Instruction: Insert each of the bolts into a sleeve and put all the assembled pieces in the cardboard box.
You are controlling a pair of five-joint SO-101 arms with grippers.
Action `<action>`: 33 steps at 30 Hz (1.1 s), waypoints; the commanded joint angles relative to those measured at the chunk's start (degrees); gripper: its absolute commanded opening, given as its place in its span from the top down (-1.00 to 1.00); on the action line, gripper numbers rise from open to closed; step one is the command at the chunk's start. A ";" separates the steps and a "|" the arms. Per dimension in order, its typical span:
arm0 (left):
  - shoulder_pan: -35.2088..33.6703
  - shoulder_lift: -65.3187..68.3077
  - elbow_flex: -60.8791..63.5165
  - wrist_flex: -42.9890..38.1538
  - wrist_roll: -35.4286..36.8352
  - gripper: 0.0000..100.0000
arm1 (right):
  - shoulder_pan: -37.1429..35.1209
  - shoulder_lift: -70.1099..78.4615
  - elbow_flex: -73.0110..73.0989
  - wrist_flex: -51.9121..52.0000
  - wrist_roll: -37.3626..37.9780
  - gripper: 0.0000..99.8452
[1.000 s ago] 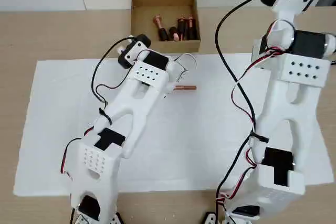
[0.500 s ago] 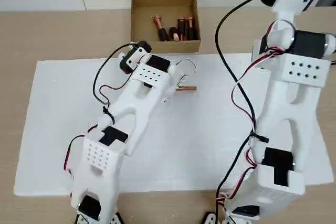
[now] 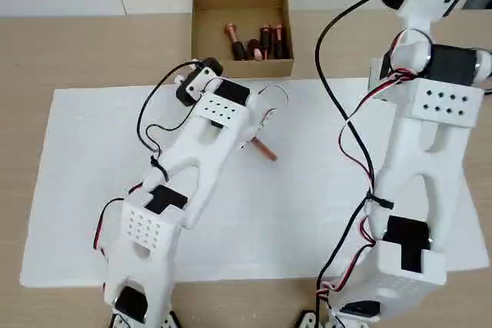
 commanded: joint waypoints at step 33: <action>-14.95 -15.30 -19.91 27.60 -72.26 0.99 | -6.64 -2.95 4.40 -0.13 -0.18 0.99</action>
